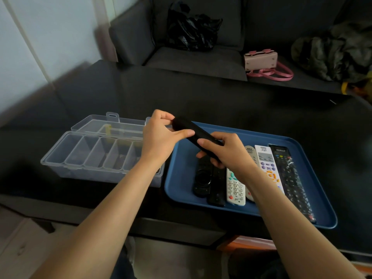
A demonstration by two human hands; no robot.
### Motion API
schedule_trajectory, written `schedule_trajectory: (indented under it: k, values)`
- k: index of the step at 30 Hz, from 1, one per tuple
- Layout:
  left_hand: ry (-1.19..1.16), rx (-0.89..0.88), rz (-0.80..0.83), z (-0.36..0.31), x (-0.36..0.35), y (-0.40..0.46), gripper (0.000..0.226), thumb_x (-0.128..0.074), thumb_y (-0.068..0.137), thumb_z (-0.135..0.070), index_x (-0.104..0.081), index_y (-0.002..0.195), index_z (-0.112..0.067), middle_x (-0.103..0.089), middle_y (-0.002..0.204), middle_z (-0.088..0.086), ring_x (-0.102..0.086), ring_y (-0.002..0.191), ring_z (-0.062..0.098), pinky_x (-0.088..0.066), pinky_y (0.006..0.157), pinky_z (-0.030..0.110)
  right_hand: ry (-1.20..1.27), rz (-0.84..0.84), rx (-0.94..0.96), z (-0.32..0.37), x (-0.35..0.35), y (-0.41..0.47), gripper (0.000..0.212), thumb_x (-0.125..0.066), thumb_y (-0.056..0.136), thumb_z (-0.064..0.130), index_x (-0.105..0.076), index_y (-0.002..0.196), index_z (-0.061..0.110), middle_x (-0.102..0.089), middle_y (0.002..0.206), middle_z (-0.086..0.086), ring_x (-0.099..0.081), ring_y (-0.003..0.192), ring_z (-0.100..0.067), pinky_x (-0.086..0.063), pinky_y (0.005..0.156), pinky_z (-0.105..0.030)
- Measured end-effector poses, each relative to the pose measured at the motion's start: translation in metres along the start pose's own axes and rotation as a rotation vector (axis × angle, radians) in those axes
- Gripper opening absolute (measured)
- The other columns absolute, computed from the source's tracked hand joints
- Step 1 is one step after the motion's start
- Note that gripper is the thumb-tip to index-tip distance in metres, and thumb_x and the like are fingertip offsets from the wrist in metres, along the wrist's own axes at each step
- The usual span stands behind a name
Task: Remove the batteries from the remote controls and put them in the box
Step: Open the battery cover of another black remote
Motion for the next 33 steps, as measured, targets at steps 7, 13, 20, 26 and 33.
schedule_trajectory:
  k: [7,13,20,26,33]
  values:
    - [-0.017,-0.003,0.019,-0.004,0.002,-0.001,0.043,-0.086,0.06,-0.026,-0.062,0.095,-0.02,-0.067,0.099,-0.004,-0.065,0.094,0.01,-0.054,0.086,0.033,-0.041,-0.02,0.021,0.001,0.001,-0.001,0.018,-0.061,0.091,0.026,-0.064,0.094,0.008,-0.073,0.073,-0.009,-0.042,0.04,-0.013,-0.032,0.038,-0.02]
    - [-0.087,0.022,-0.024,0.0,0.004,0.002,0.036,-0.085,0.061,-0.026,-0.061,0.087,-0.022,-0.067,0.099,0.001,-0.065,0.093,0.013,-0.053,0.085,0.033,-0.041,-0.017,0.057,0.001,0.0,-0.004,0.018,-0.061,0.091,0.029,-0.064,0.093,0.011,-0.073,0.071,-0.006,-0.044,0.042,-0.015,-0.034,0.04,-0.021]
    - [-0.289,0.156,0.112,0.002,-0.005,0.002,0.046,-0.083,0.063,-0.029,-0.063,0.104,-0.02,-0.066,0.099,0.001,-0.063,0.098,0.016,-0.052,0.088,0.036,0.25,0.26,-0.076,0.004,-0.016,-0.009,0.022,-0.041,0.101,0.018,-0.053,0.112,0.002,-0.072,0.09,-0.012,-0.064,0.06,-0.016,-0.057,0.056,-0.028]
    - [-0.366,0.14,0.082,-0.004,-0.003,0.0,0.023,-0.077,0.073,-0.013,-0.066,0.093,-0.009,-0.066,0.085,0.008,-0.067,0.084,0.02,-0.056,0.069,0.027,0.219,0.223,-0.035,0.003,-0.015,-0.009,0.022,-0.047,0.099,0.023,-0.054,0.107,0.004,-0.067,0.077,-0.011,-0.045,0.045,-0.015,-0.037,0.041,-0.023]
    - [-0.383,0.15,0.075,-0.005,-0.005,-0.001,0.019,-0.075,0.076,-0.02,-0.067,0.091,-0.011,-0.068,0.088,0.011,-0.069,0.087,0.021,-0.056,0.067,0.025,0.181,0.117,-0.007,0.006,-0.014,-0.008,0.026,-0.052,0.096,0.028,-0.059,0.099,0.003,-0.068,0.068,-0.011,-0.046,0.036,-0.015,-0.039,0.038,-0.022]
Point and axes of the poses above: each hand's wrist, its own y-axis towards the middle knuckle, its own x-axis out of the back of the hand, z = x × y, the point moved 3 cm from there along y, towards the middle knuckle
